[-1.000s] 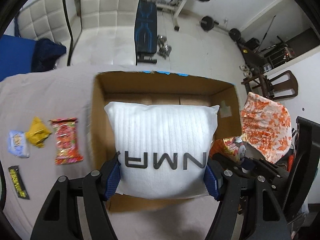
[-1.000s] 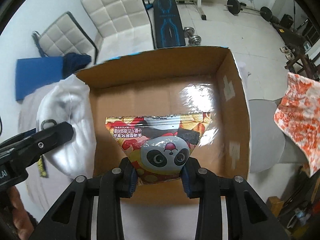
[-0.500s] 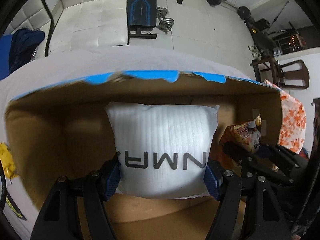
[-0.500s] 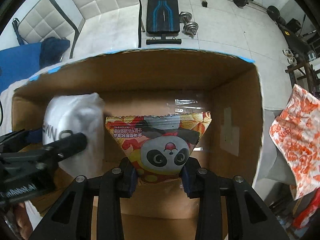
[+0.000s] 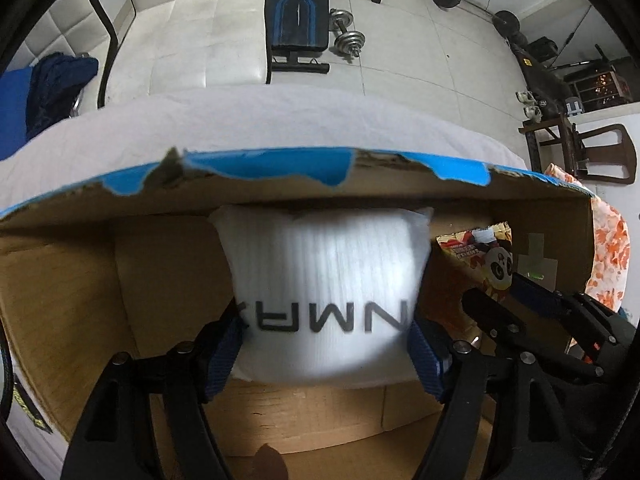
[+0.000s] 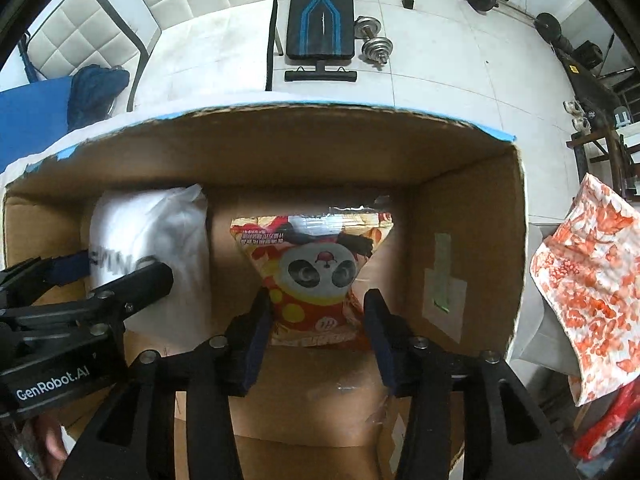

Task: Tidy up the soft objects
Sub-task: 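Open both tools to drop the packets into the box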

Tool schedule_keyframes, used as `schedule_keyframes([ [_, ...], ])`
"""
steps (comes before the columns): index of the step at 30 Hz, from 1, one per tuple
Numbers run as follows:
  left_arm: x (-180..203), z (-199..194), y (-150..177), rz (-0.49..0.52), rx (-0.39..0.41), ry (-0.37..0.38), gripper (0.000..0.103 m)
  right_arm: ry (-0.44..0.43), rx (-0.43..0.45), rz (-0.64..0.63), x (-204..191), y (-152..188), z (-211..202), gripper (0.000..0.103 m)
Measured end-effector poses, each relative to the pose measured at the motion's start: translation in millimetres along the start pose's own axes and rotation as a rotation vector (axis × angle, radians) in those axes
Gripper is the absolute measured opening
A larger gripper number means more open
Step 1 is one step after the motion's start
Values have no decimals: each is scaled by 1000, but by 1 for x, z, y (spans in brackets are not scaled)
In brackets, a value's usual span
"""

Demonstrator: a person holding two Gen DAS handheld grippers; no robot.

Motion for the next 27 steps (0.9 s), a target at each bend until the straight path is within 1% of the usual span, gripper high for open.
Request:
schedule_keyframes([
  [2, 0, -4, 0, 12, 24, -16, 82, -4, 3, 4, 1, 2, -4, 49],
  [3, -2, -6, -2, 15, 36, -25, 89, -7, 6, 9, 2, 2, -6, 50],
  [4, -3, -9, -2, 12, 48, -31, 98, -17, 7, 6, 1, 3, -8, 54],
  [5, -4, -11, -3, 9, 55, -24, 101, -15, 7, 2, 1, 6, -10, 71],
  [6, -4, -15, -3, 3, 66, -12, 101, -6, 11, -4, 1, 8, -12, 92],
  [7, -5, -20, -3, -2, 76, -6, 101, -3, 22, -14, -1, 9, -16, 96],
  [9, -5, -29, 0, -1, 95, -3, 101, 3, 25, -18, -2, 16, -21, 96],
  [12, -4, -43, 7, 16, 143, -17, 101, 1, 48, -4, -4, 26, -29, 96],
  [17, -9, -61, 22, 30, 194, -43, 101, -6, 84, 38, -3, 57, -44, 96],
  [20, -14, -75, 38, 19, 240, -63, 101, -6, 101, 61, -2, 79, -54, 96],
  [23, -16, -90, 55, 3, 275, -83, 101, 11, 143, 64, -4, 102, -67, 96],
  [25, -15, -99, 66, 8, 301, -85, 101, 21, 160, 64, -6, 119, -76, 96],
  [27, -13, -111, 83, 24, 341, -105, 101, 21, 180, 67, -9, 135, -87, 96],
])
Point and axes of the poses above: each gripper's, at about its wrist camera, not at the fingertips, and z roughly the way its jaws point, x to its right, y to its underside, the point moved 6 cm from there along z, roughly the way its jaws point, and after that the axes turned 6 degrees about -z, right-handed, at the moved point
